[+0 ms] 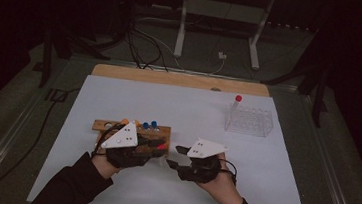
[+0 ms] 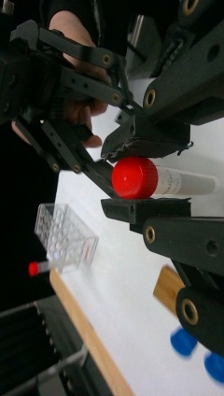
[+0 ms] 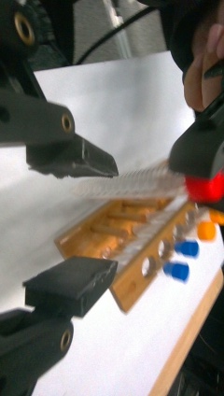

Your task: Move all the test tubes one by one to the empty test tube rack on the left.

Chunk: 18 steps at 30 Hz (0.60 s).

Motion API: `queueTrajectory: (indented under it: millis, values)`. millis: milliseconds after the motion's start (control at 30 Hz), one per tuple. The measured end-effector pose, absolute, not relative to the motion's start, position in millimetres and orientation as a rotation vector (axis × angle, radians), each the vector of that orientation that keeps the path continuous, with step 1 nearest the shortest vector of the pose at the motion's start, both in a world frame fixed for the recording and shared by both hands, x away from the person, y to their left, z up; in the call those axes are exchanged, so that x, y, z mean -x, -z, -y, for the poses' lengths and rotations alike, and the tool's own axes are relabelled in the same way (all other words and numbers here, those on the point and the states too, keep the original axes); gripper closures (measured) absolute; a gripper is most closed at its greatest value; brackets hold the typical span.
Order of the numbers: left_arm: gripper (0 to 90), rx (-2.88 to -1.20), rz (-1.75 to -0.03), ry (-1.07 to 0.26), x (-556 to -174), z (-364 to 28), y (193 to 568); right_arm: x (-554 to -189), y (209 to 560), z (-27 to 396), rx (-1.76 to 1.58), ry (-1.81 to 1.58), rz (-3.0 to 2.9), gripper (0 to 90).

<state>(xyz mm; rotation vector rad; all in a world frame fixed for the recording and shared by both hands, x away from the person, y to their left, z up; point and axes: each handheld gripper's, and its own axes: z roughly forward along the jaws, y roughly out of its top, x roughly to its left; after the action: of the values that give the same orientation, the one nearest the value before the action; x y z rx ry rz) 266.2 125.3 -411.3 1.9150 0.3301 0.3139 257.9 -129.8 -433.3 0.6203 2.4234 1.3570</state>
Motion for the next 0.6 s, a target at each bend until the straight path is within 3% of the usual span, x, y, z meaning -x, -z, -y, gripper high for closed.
queueTrajectory:
  millis: [433,600]
  values:
    - [71.7,-1.868,-0.455,-0.453,-278.1,-162.3,394.6,-266.0,426.6,148.2,-0.741,-1.417,-2.320,1.9]
    - [71.6,-1.841,-0.493,-0.499,-279.0,-178.3,386.2,-265.7,425.5,151.4,-0.725,-1.432,-2.316,0.0]
